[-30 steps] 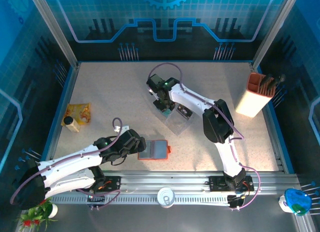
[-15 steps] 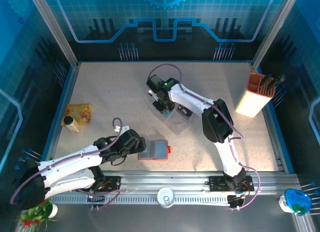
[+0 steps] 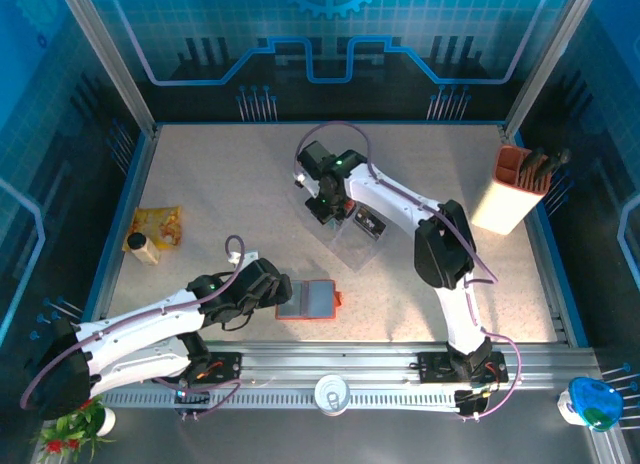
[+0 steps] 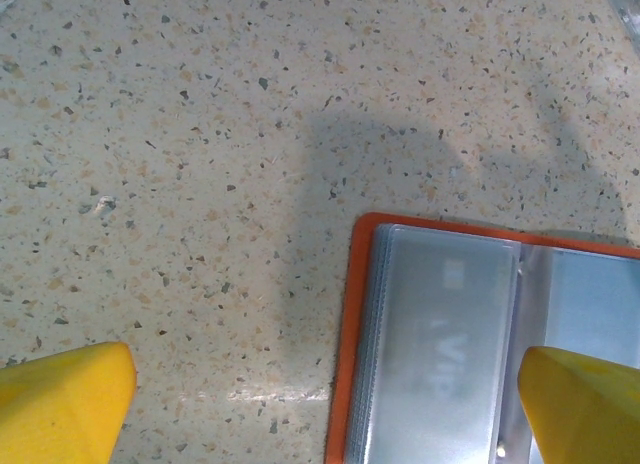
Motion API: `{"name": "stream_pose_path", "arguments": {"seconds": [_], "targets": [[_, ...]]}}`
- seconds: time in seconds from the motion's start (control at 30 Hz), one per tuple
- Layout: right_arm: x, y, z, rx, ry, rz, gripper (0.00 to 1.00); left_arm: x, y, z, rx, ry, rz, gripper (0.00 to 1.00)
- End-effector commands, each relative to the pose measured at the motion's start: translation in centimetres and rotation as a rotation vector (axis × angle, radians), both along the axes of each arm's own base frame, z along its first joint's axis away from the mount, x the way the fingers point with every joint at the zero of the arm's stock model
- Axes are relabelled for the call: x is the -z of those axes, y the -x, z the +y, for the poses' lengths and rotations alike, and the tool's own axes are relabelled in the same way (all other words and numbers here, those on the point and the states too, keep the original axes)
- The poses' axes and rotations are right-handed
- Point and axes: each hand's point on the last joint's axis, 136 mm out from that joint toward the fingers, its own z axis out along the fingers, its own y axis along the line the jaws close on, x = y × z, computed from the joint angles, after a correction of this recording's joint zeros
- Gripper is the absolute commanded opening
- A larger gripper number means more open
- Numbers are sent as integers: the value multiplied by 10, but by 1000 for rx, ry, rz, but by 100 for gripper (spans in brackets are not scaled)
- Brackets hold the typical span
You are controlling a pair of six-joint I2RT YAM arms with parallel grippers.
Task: Put the credit cards into the card holder
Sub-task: Pick up the credit card from the storage box, then insert the credit card into the card slot.
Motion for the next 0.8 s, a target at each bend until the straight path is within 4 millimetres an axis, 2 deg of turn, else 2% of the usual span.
{"name": "stream_pose_path", "arguments": {"seconds": [0.0,0.07,0.17,0.33,0.53,0.57,0.73,0.77], "targets": [[-51,13,8,-29,-130,-25,0,-7,-1,-1,23,-10,7,99],[-67,24,14,-27,-206,-28,0,-8,-2,-3,30,-18,9,99],[-79,42,22,4,-336,-11,0,-5,-3,-3,38,-36,19,99],[-78,76,25,130,-611,15,0,5,-3,-3,48,-73,49,99],[-53,116,21,290,-845,33,0,21,1,-1,44,-99,86,99],[-39,125,17,320,-848,40,0,24,1,0,43,-103,91,99],[-14,148,15,424,-916,17,0,33,5,3,35,-112,110,99],[-14,149,17,437,-943,4,0,35,6,3,35,-113,113,99]]}}
